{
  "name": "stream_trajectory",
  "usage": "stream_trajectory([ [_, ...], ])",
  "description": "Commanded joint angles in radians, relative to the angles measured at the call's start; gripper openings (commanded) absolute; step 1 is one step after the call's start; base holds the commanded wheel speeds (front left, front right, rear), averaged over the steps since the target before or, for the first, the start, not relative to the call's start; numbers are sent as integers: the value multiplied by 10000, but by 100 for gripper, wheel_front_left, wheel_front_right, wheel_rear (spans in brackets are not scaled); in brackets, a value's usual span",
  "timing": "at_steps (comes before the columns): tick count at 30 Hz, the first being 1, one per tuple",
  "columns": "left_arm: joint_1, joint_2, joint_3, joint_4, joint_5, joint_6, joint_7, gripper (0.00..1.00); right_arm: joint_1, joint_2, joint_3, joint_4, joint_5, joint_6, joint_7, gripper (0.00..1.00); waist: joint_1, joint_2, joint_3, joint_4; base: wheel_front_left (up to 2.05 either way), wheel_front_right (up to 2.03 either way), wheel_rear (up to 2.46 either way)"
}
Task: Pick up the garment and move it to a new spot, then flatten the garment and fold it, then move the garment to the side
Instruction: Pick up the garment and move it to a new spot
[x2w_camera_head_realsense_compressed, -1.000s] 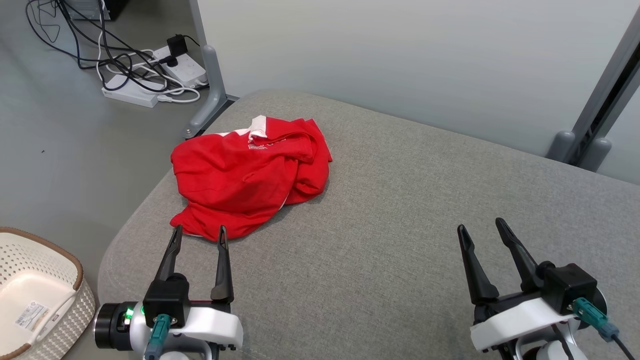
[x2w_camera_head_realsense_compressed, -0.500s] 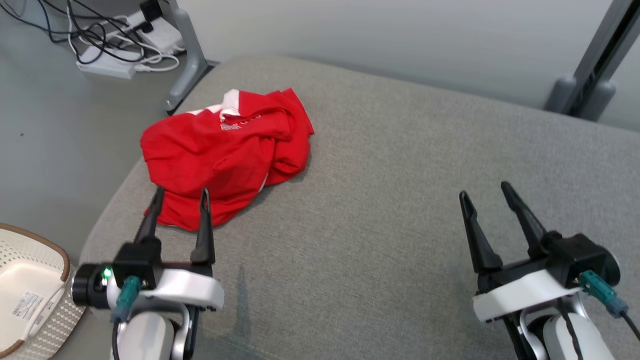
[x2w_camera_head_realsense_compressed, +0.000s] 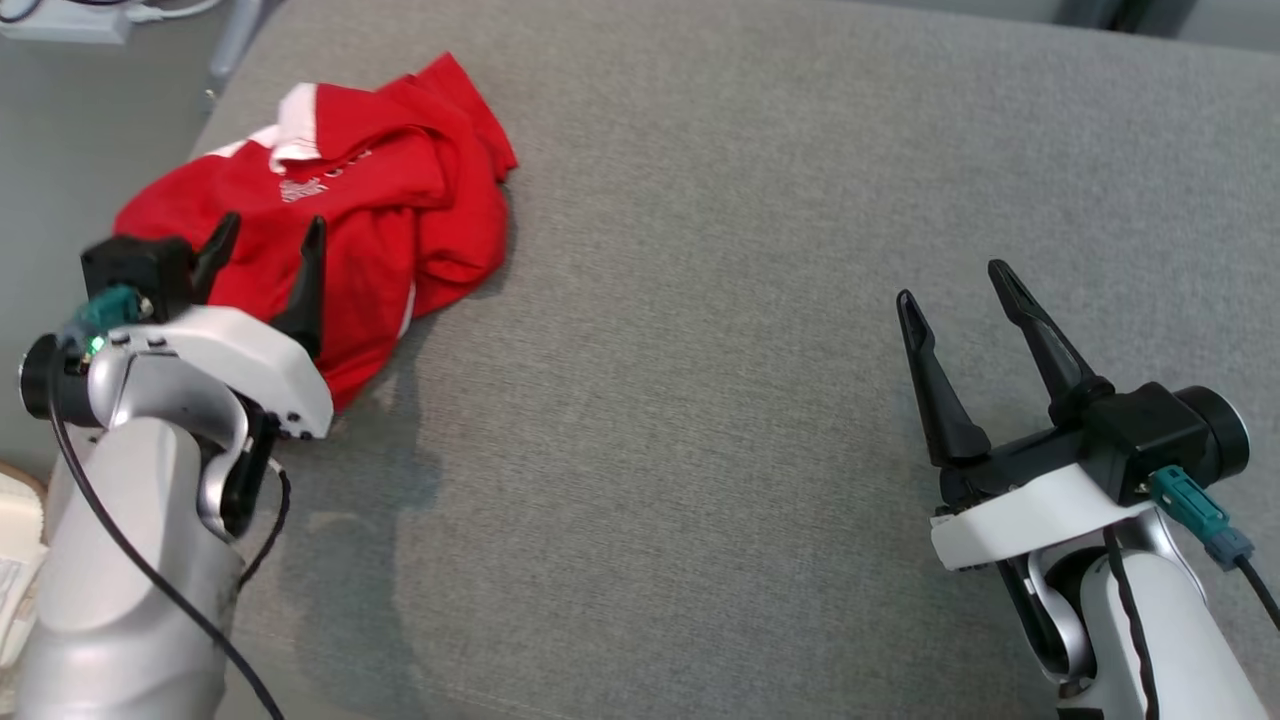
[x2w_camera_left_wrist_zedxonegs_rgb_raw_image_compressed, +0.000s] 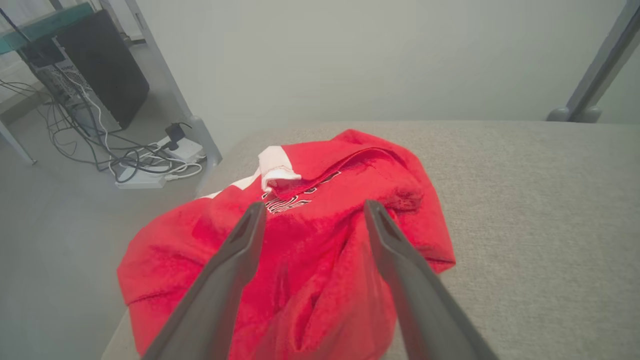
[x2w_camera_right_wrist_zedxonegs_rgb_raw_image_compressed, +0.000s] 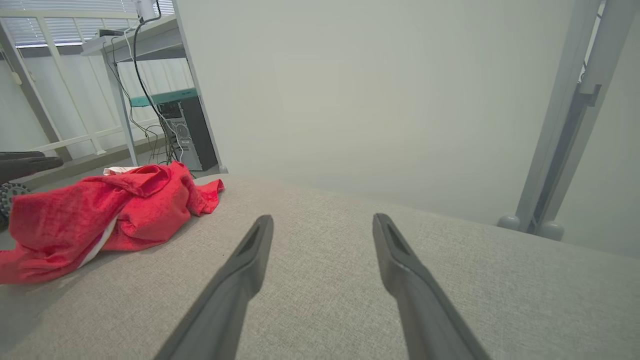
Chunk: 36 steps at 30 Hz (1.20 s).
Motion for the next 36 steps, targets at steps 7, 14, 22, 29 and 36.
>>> stream_trajectory([
  [7, -988, 587, -164, 1087, -168, -317, 1302, 100, -296, -65, 2, -5, -230, 2, -179, 100, 0, 0, 690, -664, 0, 0, 0],
  [14, -1496, 898, -352, 2187, -157, -368, 1977, 100, -289, -66, 9, -36, -355, 2, -146, 100, 0, 0, 811, -799, 0, 0, 0],
  [22, -1740, 1030, -386, 2875, -76, -144, 1420, 0, -111, -66, 31, 108, -293, 2, -202, 100, 0, 0, 601, -842, 0, 0, 0],
  [29, -1719, 1049, -313, 2623, -212, -132, 743, 0, 56, -66, -6, 357, -156, 2, -363, 100, 0, 0, -41, -600, 0, 0, 0],
  [36, -1796, 899, 165, 1289, -552, 240, -400, 0, 186, -66, -16, 624, 160, 2, -593, 100, 0, 0, -838, -478, 0, 0, 0],
])
